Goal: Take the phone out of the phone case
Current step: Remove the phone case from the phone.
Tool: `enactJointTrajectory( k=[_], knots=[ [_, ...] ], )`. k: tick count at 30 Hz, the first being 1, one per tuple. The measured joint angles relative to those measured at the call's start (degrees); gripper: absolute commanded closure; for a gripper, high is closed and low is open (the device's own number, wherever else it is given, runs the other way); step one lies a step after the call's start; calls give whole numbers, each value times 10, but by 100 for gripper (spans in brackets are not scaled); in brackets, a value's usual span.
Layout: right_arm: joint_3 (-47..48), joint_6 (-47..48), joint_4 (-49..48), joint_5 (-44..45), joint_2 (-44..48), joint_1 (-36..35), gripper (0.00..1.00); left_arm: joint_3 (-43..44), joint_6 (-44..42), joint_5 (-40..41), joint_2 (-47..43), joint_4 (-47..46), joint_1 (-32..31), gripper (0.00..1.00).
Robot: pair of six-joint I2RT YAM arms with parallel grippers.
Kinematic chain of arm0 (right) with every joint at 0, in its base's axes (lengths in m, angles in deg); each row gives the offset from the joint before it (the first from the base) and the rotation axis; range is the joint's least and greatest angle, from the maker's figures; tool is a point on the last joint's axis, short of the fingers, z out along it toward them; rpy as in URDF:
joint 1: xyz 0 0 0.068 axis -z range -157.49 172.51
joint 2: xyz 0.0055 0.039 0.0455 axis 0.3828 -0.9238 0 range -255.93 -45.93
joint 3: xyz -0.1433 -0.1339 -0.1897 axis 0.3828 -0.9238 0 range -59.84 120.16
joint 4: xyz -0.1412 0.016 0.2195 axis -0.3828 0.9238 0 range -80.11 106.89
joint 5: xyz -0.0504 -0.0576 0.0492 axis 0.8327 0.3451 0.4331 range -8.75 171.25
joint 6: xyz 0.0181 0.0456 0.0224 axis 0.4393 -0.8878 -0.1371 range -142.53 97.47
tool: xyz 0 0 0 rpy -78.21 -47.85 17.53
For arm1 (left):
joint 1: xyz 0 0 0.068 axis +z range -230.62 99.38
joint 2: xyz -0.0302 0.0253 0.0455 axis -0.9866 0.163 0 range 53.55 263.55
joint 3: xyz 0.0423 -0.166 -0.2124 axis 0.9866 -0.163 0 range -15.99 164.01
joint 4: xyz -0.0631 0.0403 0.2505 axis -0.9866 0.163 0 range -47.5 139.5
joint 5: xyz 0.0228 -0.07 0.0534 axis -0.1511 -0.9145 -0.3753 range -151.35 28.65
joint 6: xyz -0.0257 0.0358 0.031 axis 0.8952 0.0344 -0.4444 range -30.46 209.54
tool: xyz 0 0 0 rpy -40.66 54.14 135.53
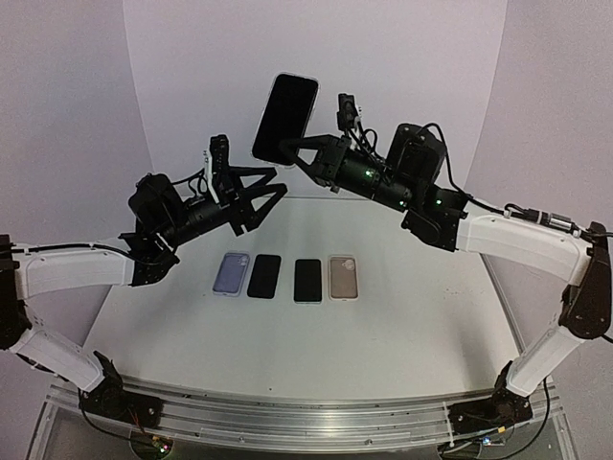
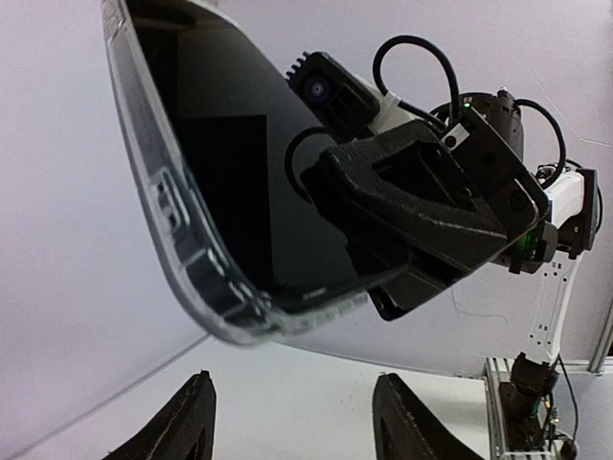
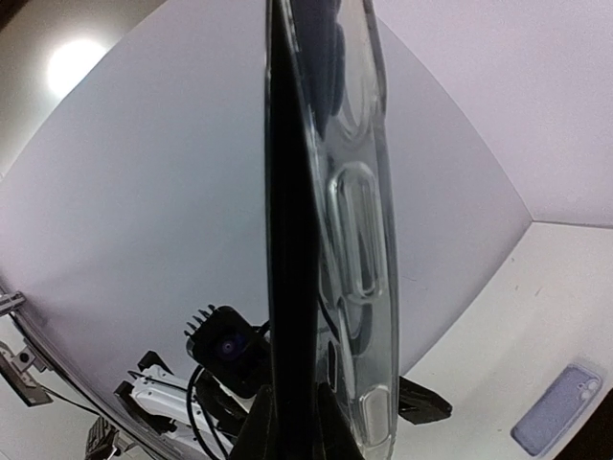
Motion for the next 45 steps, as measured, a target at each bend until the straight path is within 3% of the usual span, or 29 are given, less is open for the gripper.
enactJointTrajectory(
  k=[14,20,25,35,45],
  knots=[
    [11,14,-40,-2,-4,-27,100,29,11,-72,21,-128,-1,56],
    [15,14,-43,-6,-11,-27,100,29,9,-78,19,-134,0,78],
    [22,13,-51,-14,-15,-27,100,30,5,-75,18,-134,0,90],
    [22,11,-60,-20,-16,-27,100,30,8,-59,18,-133,-1,100],
    [-12,-19,-110,8,-22,-22,100,30,26,-6,16,-85,-7,100]
  ],
)
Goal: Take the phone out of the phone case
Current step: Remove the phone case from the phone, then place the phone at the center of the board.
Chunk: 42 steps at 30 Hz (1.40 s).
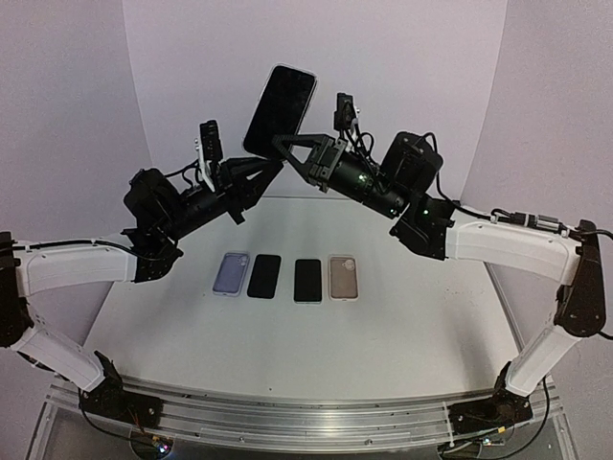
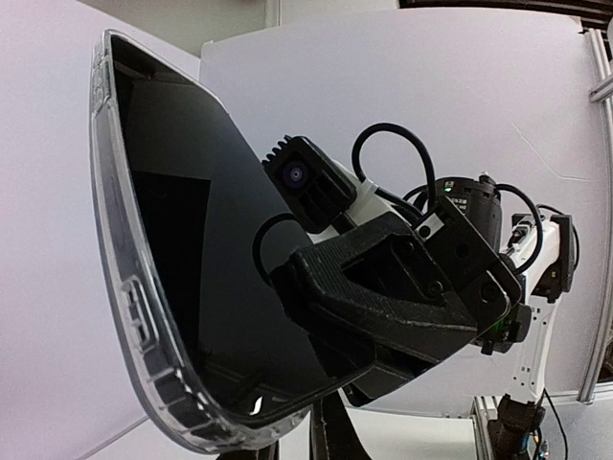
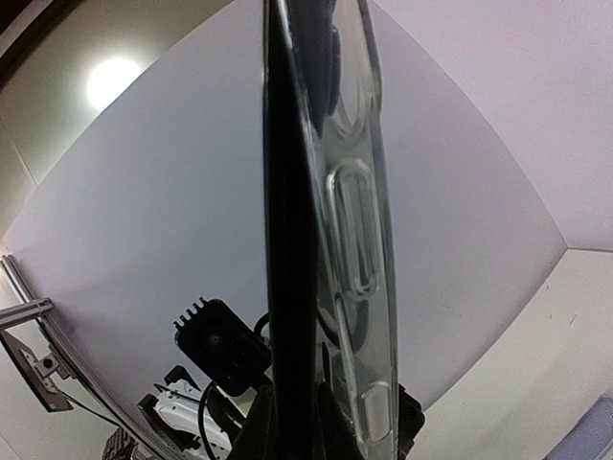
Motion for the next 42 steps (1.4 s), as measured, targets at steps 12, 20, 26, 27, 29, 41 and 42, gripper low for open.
enactJointTrajectory(
  k=[12,20,26,27,29,41,42],
  knots=[
    [-93,9,66,47,54,-3,100,-19,-166,51,-11,139,53,100],
    [-189,-38,132,83,92,10,100,-76,-333,37,-82,157,77,100],
    [-262,-56,258,88,160,33,100,-94,-336,18,-127,236,74,100],
    [-265,-56,286,87,173,47,100,-94,-326,16,-129,250,74,100],
    [-265,-52,339,69,196,94,100,-94,-300,10,-130,278,74,100],
    [-241,63,502,-193,16,416,100,-89,-172,-16,-130,349,74,100],
    [-230,69,513,-211,-11,423,100,-89,-168,-16,-130,349,74,100]
  ],
)
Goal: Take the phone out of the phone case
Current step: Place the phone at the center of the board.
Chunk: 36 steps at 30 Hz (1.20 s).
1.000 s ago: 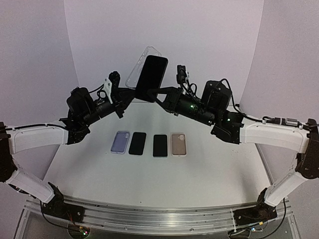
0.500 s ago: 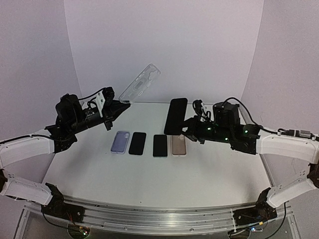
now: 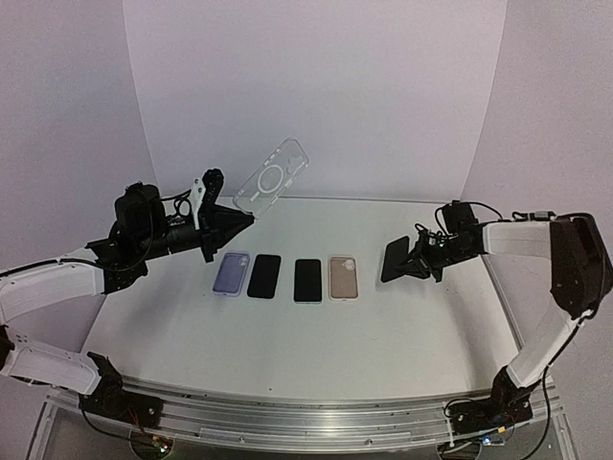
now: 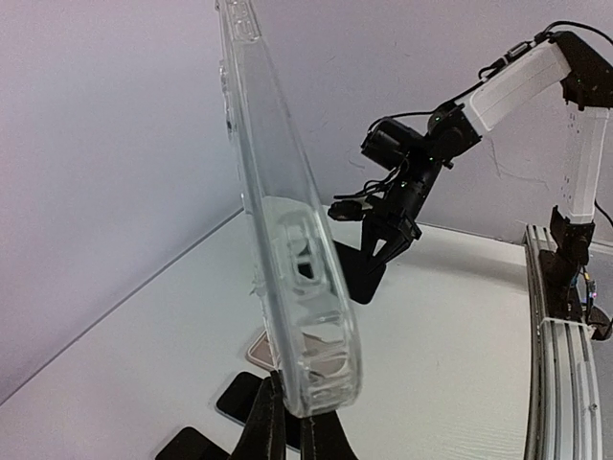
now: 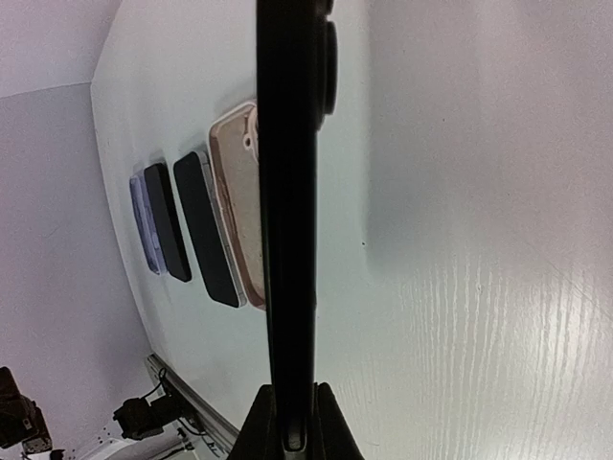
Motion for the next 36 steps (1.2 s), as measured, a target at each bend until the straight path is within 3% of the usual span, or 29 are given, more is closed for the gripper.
enactJointTrajectory(
  k=[11,24,33,36],
  knots=[
    [115,48,-1,-127,-179,13,100,0,19,2,-8,0,0,100],
    [117,126,38,-204,-232,42,100,0,18,2,-11,5,0,100],
    [145,169,132,-166,-266,41,67,0,18,2,-11,5,0,100],
    [151,159,149,-170,-270,41,61,0,19,3,-11,6,0,100]
  ],
)
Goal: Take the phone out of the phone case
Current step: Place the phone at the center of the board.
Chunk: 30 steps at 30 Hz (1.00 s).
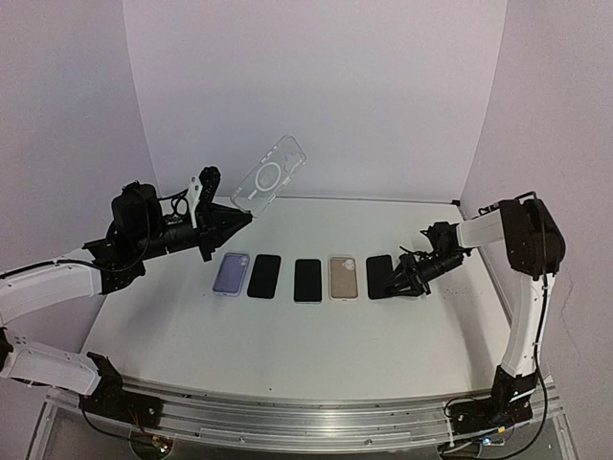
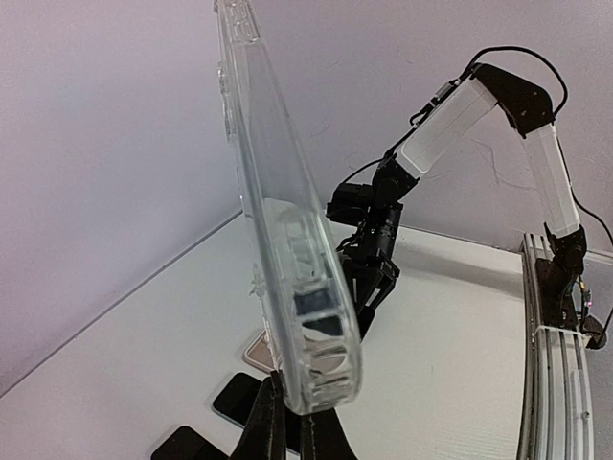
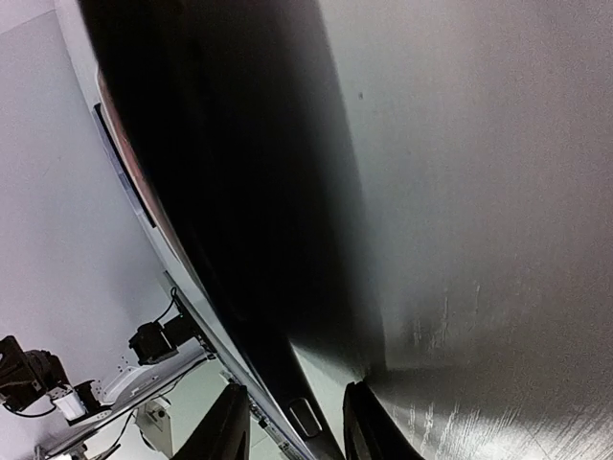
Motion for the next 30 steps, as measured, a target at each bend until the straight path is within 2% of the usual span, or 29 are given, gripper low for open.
enactJointTrajectory(
  k=[5,10,13,23,25,28,30],
  knots=[
    [7,-7,9,9,2,-1,59,0,0,0,0,0,0,100],
    [18,-9,21,59,16,-5,54,0,0,0,0,0,0,100],
    [28,-11,24,94,21,-5,47,0,0,0,0,0,0,100],
    [35,-13,26,136,32,-11,47,0,0,0,0,0,0,100],
    [36,-14,31,158,40,-14,42,0,0,0,0,0,0,100],
    [37,-13,43,206,64,-22,25,0,3,-1,0,-1,0,100],
    [43,-8,52,243,95,-34,22,0,9,-5,0,-3,0,100]
  ],
)
